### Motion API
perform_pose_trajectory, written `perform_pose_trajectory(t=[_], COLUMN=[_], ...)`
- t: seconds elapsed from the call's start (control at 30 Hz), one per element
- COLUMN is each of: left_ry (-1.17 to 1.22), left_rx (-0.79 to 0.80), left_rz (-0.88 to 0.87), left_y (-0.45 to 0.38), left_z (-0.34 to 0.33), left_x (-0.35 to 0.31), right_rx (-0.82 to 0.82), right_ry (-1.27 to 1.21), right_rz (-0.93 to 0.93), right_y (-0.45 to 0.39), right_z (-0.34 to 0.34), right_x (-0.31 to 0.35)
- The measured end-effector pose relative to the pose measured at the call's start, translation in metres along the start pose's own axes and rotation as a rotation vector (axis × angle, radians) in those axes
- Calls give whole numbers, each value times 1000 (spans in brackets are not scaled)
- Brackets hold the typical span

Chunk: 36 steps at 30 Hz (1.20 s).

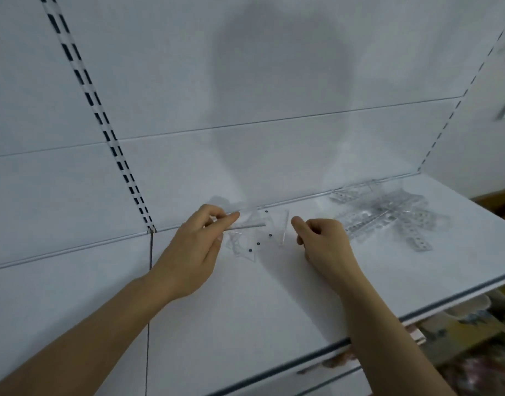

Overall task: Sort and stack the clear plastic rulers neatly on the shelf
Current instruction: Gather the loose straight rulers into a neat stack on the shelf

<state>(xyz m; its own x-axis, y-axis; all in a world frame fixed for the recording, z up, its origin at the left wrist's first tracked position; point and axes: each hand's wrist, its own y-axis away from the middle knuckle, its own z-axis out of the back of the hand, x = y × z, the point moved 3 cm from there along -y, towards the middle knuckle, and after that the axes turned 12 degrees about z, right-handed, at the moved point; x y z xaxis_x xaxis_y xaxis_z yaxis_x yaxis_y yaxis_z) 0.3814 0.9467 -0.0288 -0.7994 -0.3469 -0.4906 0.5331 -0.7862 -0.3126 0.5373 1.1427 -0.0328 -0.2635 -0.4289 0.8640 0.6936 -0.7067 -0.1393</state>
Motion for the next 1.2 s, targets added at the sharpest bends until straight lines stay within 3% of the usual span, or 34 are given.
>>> perform_pose_trajectory(t=[0.1, 0.23, 0.4, 0.6, 0.9, 1.2], left_ry=[-126, -114, -171, -305, -416, -463], left_rx=[37, 30, -20, -13, -63, -119], left_rz=[33, 157, 285, 488, 733, 881], left_y=[-18, -16, 14, 66, 187, 375], left_z=[-22, -24, -1, 31, 133, 275], left_x=[1, 3, 6, 23, 81, 151], right_rx=[-17, 8, 74, 317, 507, 681], right_ry=[-84, -75, 148, 316, 272, 201], right_rz=[27, 78, 262, 567, 715, 775], right_y=[3, 4, 12, 25, 98, 237], right_z=[6, 5, -4, -46, -147, -286], right_x=[-6, -8, 5, 45, 124, 231])
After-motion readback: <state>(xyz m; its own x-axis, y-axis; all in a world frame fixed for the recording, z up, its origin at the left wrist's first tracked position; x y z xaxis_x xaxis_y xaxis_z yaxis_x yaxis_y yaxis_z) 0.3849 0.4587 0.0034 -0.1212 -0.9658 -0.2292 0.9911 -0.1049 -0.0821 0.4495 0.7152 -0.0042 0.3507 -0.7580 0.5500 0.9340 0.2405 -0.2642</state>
